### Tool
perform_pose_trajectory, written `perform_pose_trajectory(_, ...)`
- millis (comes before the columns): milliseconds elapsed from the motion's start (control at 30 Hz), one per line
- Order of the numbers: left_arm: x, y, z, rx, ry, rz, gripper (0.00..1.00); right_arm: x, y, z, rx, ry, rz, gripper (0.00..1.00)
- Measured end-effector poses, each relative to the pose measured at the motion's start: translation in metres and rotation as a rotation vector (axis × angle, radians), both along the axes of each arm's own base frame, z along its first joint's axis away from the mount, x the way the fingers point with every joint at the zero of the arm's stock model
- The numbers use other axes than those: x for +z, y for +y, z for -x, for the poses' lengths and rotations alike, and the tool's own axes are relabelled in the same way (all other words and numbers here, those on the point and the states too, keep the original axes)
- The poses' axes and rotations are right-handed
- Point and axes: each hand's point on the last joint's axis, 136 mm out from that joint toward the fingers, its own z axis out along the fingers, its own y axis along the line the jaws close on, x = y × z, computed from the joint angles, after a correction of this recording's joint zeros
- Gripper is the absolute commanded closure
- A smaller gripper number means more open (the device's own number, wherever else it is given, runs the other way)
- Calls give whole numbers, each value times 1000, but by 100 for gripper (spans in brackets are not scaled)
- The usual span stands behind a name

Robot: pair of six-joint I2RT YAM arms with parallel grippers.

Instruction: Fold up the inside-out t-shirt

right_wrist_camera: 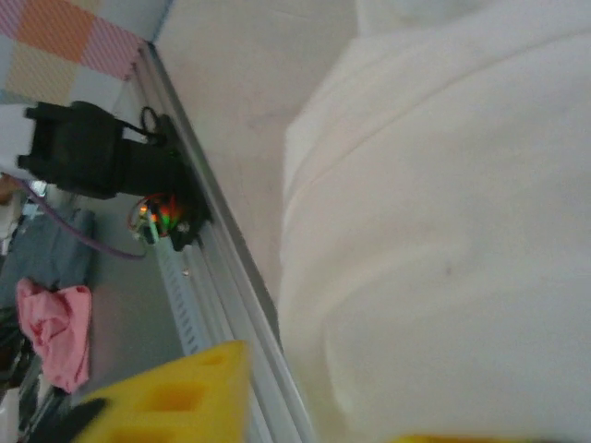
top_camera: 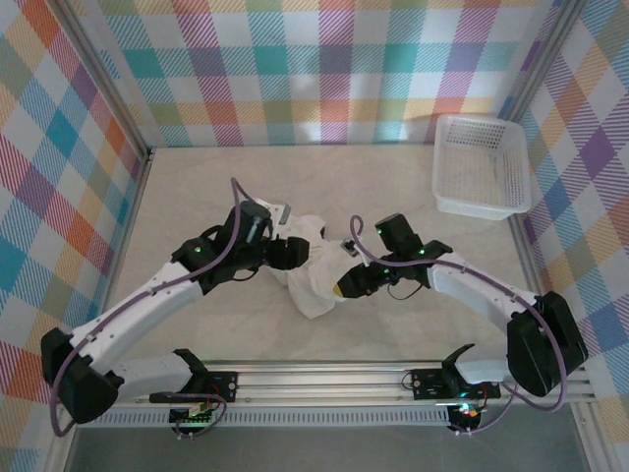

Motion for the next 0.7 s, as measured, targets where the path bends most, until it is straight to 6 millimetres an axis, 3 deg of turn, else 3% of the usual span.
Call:
perform_pose_trajectory(33,-11,0,-5,16,31,-34,31,1,-5,-6,-49,-4,20,38)
perform_pose_trajectory(167,-54,-5,-21,45,153,-161,30,13,-36,-52,-360,-19,86,36)
perform_pose_trajectory(233,-75,-7,-30,63,206,-235,29,8,-51,-78,-523,27,132,33)
perform_pose_trajectory(300,-89,-4,-36,81,234,-294,28,-8,-60,-94,-631,103,183,29)
perform_pose_trajectory(400,-102,3,-39,103,260,-351,28,-50,-65,-98,-720,249,273,25)
perform_pose_trajectory(467,-109,7,-41,113,278,-368,35,-71,-69,-95,-754,318,305,37)
perform_pose_trajectory(500,-113,9,-42,120,289,-378,42,-78,-70,-92,-765,352,308,52)
perform_pose_trajectory(533,-119,12,-42,127,304,-387,54,-82,-71,-91,-771,381,302,74)
perform_pose_trajectory(600,-132,19,-41,137,334,-411,74,-81,-70,-93,-782,406,270,96)
perform_pose_trajectory(700,-156,36,-30,164,388,-440,93,-60,-66,-104,-766,349,190,100)
